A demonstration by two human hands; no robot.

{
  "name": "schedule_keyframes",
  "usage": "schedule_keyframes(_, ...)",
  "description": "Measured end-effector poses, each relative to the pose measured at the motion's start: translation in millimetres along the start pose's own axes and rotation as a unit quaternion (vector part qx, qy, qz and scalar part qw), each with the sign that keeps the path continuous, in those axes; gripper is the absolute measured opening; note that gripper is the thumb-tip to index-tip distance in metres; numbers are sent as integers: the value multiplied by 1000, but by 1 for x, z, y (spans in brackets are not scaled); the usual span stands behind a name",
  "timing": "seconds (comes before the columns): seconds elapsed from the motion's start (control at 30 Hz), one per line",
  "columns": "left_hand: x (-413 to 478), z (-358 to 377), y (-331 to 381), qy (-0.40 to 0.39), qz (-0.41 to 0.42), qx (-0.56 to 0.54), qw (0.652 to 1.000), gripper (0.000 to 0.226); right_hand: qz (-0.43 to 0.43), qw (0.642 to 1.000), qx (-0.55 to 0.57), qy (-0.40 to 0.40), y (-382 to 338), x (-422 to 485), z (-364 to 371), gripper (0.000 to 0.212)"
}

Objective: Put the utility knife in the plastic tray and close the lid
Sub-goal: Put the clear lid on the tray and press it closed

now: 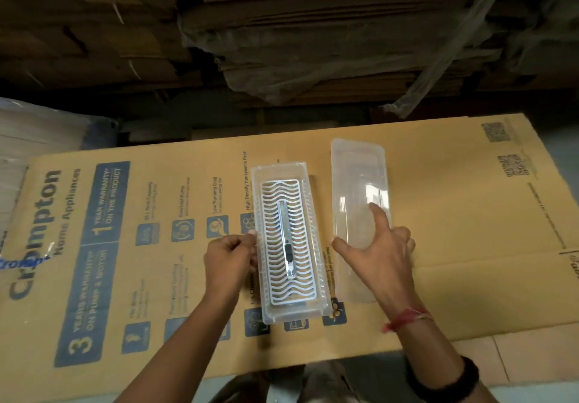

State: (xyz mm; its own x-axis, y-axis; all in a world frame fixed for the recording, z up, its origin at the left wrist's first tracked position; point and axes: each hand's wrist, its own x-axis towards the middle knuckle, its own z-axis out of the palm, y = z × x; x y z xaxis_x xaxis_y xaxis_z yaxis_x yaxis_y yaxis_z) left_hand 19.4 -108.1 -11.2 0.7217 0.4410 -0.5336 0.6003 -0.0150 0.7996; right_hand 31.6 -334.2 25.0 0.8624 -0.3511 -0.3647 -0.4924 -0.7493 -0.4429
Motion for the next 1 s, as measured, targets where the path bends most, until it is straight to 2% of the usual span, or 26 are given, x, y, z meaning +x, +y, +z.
schedule_keyframes(0.1,-3,1,4,-17,-48,-77,996,39,-51,997,32,-39,-28,-36,7,97)
schedule_keyframes(0.2,-5,-3,9,-35,-80,-112,990,43,-86,996,-7,-38,-46,-59,27,96)
schedule_keyframes(0.57,-6,-8,9,-75,-79,-135,985,47,-100,989,-109,-6,-65,-65,70,96)
schedule_keyframes(0.73,-1,-6,2,-77,-61,-97,990,13,-103,985,-139,16,-64,-65,78,96)
schedule_keyframes(0.93,5,-2,-6,-69,-41,-57,995,9,-111,978,-174,30,-63,-64,86,95)
schedule_keyframes(1.0,7,2,-9,-64,-38,-51,996,10,-121,981,-148,14,-58,-62,83,92)
